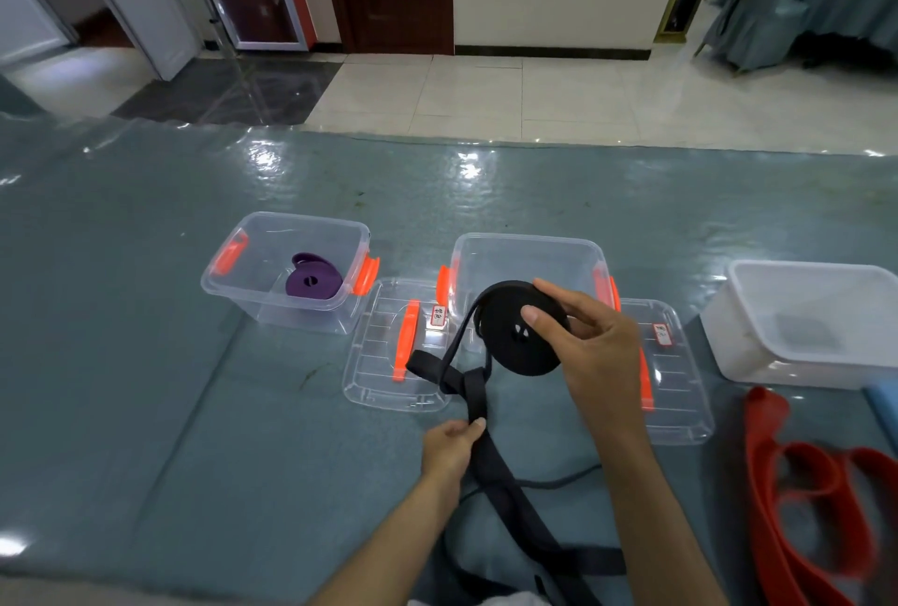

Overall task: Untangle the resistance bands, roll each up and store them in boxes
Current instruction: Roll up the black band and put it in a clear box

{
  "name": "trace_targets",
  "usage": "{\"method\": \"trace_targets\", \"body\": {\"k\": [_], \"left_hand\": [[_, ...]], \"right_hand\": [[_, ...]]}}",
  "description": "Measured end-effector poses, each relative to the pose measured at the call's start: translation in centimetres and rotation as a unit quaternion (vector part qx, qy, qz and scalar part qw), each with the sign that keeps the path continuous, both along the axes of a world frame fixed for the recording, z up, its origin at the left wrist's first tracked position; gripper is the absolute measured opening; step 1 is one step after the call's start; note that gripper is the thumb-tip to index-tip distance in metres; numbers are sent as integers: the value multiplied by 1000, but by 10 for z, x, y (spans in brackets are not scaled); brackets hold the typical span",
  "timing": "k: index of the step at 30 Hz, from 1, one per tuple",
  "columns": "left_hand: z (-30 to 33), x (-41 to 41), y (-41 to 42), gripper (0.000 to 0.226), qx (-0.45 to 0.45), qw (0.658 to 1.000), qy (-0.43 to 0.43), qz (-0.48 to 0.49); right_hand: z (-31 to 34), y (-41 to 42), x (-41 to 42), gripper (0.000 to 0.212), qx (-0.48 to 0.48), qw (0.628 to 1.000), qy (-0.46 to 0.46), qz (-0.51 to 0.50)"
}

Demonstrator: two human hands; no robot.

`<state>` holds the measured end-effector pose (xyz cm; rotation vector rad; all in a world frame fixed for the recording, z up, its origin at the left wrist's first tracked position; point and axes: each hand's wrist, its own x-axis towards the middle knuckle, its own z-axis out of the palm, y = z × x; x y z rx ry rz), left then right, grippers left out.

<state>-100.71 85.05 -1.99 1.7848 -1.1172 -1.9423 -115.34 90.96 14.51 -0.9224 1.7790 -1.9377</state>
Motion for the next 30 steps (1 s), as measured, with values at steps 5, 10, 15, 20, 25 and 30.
{"method": "trace_targets", "body": {"k": [5,10,15,20,25,30], "left_hand": [[0,-2,8,9,-60,998,2,-33],[7,-8,4,6,-95,994,22,-57],[14,-14,7,24,-132,987,-4,-92],[31,-16,11,24,-124,983,79,-111],[48,-10,7,11,-158,960,131,-189],[53,5,3,8,-158,943,165,-242]], "right_hand": [[-5,2,-5,33,3,1000,-14,-12],[-12,4,-8,33,13,999,-14,-25],[-22,4,-12,33,35,998,4,-43],[-36,5,-14,32,64,996,24,-55],[-53,7,-16,32,85,993,20,-78],[-65,10,-19,31,102,987,29,-123]]}}
